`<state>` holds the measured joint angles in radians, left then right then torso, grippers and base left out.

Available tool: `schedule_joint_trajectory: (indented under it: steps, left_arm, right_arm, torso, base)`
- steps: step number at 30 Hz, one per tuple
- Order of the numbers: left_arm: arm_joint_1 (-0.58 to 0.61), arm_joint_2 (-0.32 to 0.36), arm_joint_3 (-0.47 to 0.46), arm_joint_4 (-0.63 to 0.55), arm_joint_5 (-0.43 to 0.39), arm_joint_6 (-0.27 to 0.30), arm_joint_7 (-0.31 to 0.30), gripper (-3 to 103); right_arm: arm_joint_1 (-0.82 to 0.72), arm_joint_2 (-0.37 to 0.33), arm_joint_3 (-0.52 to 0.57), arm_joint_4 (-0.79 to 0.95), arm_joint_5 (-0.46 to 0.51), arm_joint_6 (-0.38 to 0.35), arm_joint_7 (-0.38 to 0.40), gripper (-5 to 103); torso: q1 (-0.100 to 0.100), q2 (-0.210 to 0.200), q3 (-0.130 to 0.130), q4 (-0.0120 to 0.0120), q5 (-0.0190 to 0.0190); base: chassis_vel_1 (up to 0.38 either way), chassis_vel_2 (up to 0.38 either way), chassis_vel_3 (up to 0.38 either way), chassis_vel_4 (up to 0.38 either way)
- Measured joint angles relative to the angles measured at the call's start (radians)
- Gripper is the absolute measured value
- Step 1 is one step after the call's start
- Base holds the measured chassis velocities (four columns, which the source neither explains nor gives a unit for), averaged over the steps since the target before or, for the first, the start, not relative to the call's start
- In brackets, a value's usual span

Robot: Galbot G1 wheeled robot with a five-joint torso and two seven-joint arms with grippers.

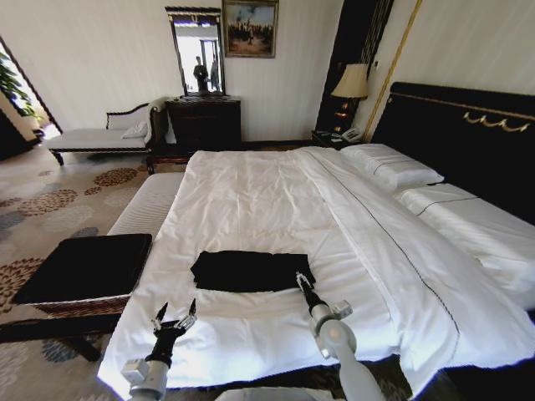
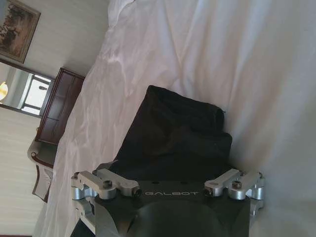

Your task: Fold the clothes on the bed and place them into the basket.

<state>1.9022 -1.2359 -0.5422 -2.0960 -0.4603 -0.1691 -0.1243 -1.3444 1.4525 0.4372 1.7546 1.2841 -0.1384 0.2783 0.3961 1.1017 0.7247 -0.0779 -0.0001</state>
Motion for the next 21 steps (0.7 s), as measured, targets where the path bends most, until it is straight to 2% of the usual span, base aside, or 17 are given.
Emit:
schedule_joint_trajectory:
  steps: [4,8,10,12,13,16,18,20,21]
  left_arm:
    - [0.005,0.001,0.000,-0.016,0.009,0.002,0.001,100]
    - [0.014,0.005,-0.005,-0.031,0.011,0.003,0.003,100]
    - [0.023,0.007,-0.008,-0.042,0.011,0.003,0.004,100]
    - [0.032,0.005,-0.010,-0.051,0.011,0.003,0.004,100]
    - [0.032,0.005,-0.010,-0.051,0.011,0.003,0.004,100]
    - [0.047,-0.004,-0.018,-0.068,0.011,0.005,0.004,100]
    - [0.049,-0.006,-0.020,-0.071,0.011,0.005,0.004,100]
    - [0.057,-0.013,-0.026,-0.079,0.015,0.005,0.004,100]
    - [0.057,-0.013,-0.026,-0.079,0.015,0.005,0.004,100]
  right_arm:
    - [0.028,0.016,0.006,-0.045,-0.001,-0.001,-0.008,101]
    - [0.052,0.025,0.014,-0.089,-0.009,0.002,-0.023,98]
    - [0.068,0.030,0.022,-0.113,-0.014,0.006,-0.031,94]
    - [0.082,0.034,0.030,-0.134,-0.026,0.012,-0.043,85]
    - [0.082,0.034,0.030,-0.134,-0.026,0.012,-0.043,85]
    - [0.094,0.043,0.041,-0.151,-0.033,0.019,-0.051,69]
    - [0.094,0.044,0.042,-0.152,-0.034,0.020,-0.053,69]
    - [0.094,0.046,0.043,-0.161,-0.036,0.024,-0.065,58]
    - [0.094,0.046,0.043,-0.161,-0.036,0.024,-0.065,58]
  torso:
    - [0.000,0.000,0.000,0.0000,-0.0001]
    - [0.000,0.000,0.000,0.0000,-0.0001]
    - [0.000,0.000,0.000,0.0001,-0.0001]
    - [0.000,0.000,0.000,0.0001,0.0001]
    - [0.000,0.000,0.000,0.0001,0.0001]
    - [0.000,0.000,0.000,0.0000,0.0002]
    - [0.000,0.000,0.000,0.0000,0.0002]
    - [0.000,0.000,0.000,-0.0001,0.0002]
    - [0.000,0.000,0.000,-0.0001,0.0002]
  base:
    - [0.000,0.000,0.000,0.000]
    - [0.000,0.000,0.000,0.000]
    - [0.000,0.000,0.000,0.000]
    - [0.000,0.000,0.000,0.000]
    - [0.000,0.000,0.000,0.000]
    - [0.000,0.000,0.000,0.000]
    - [0.000,0.000,0.000,0.000]
    - [0.000,0.000,0.000,0.000]
    - [0.000,0.000,0.000,0.000]
